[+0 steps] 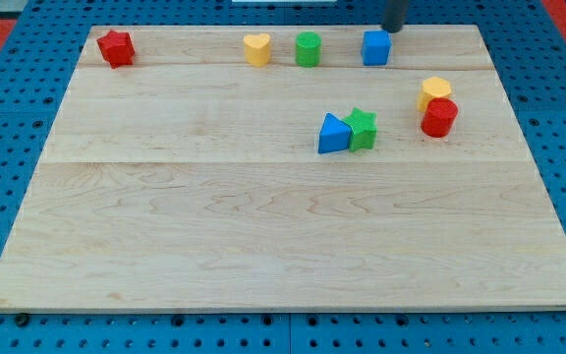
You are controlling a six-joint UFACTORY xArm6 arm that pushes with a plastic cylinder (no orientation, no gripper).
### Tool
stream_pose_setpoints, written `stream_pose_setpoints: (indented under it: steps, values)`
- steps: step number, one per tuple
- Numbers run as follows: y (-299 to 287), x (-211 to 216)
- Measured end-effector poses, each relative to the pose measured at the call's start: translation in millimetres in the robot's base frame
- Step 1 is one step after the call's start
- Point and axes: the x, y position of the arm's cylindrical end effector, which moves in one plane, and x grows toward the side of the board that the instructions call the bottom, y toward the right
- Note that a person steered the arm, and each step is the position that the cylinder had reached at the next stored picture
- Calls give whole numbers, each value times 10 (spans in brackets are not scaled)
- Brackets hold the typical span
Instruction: Push the green circle towards the blue cube
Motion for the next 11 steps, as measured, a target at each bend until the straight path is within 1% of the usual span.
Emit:
stream_pose_setpoints:
  steps: [1,2,3,4,5,6,7,8,9,10,11]
  values:
    - [104,471]
    - [-454,923]
    - [-416,1123]
    - [-506,644]
    - [-666,76]
    - [-1229,52]
    - [-1157,745]
    - [-956,1118]
    - [-1075,999]
    - [-1399,1150]
    - [-1836,1575]
